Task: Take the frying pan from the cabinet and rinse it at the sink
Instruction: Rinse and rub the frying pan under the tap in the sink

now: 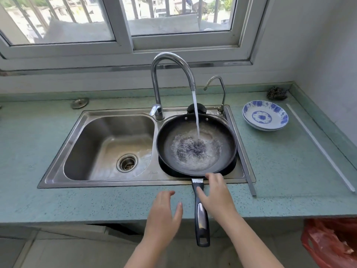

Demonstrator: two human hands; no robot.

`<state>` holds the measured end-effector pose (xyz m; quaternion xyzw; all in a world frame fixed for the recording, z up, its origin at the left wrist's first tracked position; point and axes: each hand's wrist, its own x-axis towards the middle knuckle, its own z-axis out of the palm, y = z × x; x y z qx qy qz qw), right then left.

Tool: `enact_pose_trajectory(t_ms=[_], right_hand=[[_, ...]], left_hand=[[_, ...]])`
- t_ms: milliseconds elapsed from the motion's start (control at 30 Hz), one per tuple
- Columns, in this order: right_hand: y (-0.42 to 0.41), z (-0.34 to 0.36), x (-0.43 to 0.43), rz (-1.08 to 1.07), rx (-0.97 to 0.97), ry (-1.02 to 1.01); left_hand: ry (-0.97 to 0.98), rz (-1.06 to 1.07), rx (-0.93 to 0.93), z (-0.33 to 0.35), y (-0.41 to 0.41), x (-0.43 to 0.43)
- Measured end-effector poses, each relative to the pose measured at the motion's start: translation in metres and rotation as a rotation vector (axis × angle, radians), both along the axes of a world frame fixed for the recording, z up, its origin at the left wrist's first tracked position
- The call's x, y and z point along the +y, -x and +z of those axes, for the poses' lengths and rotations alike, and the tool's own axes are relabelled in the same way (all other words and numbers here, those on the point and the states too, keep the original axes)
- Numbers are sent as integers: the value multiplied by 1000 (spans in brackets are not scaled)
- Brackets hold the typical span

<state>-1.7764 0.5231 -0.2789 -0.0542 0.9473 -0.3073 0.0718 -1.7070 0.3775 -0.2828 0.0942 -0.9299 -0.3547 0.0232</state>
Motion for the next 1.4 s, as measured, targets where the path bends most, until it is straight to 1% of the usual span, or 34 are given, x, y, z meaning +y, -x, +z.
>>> enact_pose_trajectory(t_ms=[167,333,400,500,633,733,1000,1067,1233,1400], right_hand=[[16,9,-18,38,73,-40],[54,13,-47,32,134,-85],[72,14,-64,22,149,-129],[98,12,-89,21,228,-187],[132,12,-116,44,218,-305],[153,12,-129,21,196,-380],[190,12,-146,19,155,-442],[196,11,-148,14,139,-432],[207,8,-153,-15,169,-452],[213,3,-153,-47,189,-465]], left_hand=[[133,-15,77,7,27,-28],[237,-4,140,11,79,-65],[297,-28,134,15,106,-81],[390,-99,125,19,145,-105],[452,-165,116,19,196,-127],[519,-204,114,19,225,-134],[557,-288,136,8,274,-147],[561,-304,144,4,280,-149],[589,-343,122,-11,287,-152],[558,-344,153,-24,288,-152]])
